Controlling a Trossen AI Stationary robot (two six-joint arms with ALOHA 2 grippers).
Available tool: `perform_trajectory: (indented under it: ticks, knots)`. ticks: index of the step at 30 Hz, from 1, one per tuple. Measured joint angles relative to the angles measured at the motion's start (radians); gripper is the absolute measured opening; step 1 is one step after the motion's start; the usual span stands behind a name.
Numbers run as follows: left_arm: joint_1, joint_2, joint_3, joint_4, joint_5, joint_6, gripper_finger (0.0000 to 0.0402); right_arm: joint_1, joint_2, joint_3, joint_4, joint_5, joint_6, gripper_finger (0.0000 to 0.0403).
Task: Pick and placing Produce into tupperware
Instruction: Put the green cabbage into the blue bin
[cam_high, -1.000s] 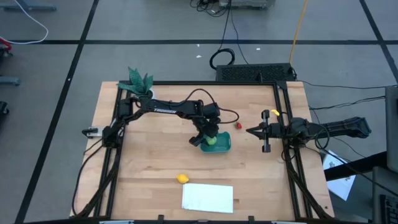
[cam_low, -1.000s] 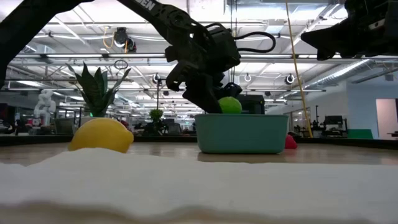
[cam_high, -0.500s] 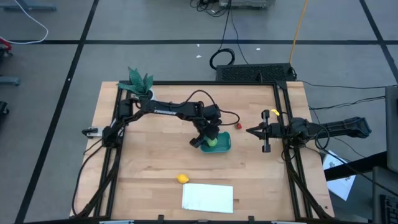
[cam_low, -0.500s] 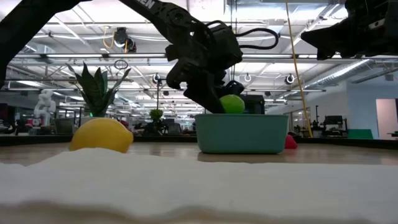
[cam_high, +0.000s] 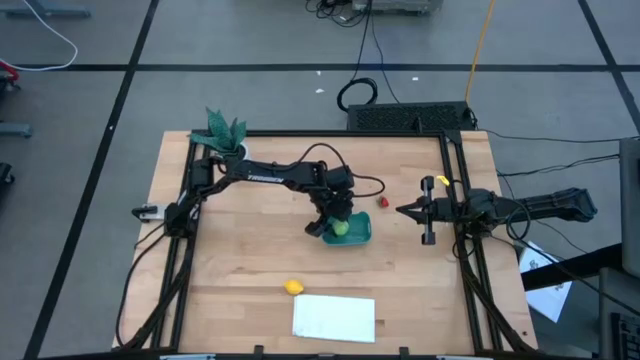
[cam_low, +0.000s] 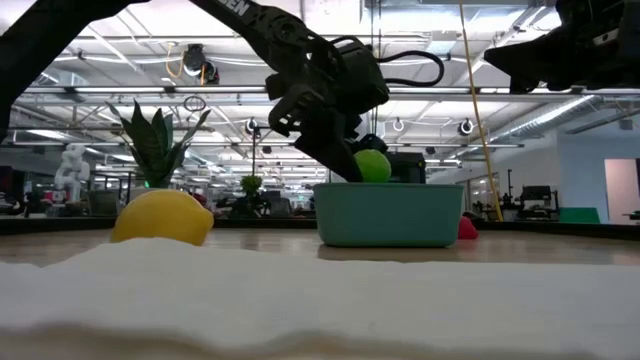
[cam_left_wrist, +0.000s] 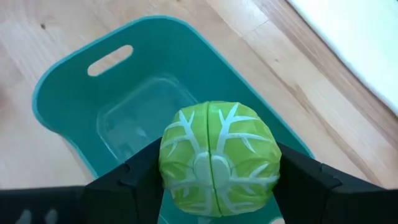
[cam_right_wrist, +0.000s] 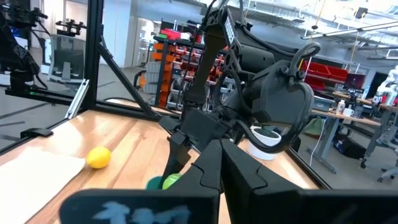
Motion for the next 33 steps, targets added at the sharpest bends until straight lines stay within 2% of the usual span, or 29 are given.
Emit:
perform_trajectory:
  ticks: [33]
  knots:
    - [0.004, 0.082, 0.000, 0.007, -0.082, 0.039, 0.0241, 0.000, 0.000, 0.000, -0.001, 0.000, 0.000, 0.0000]
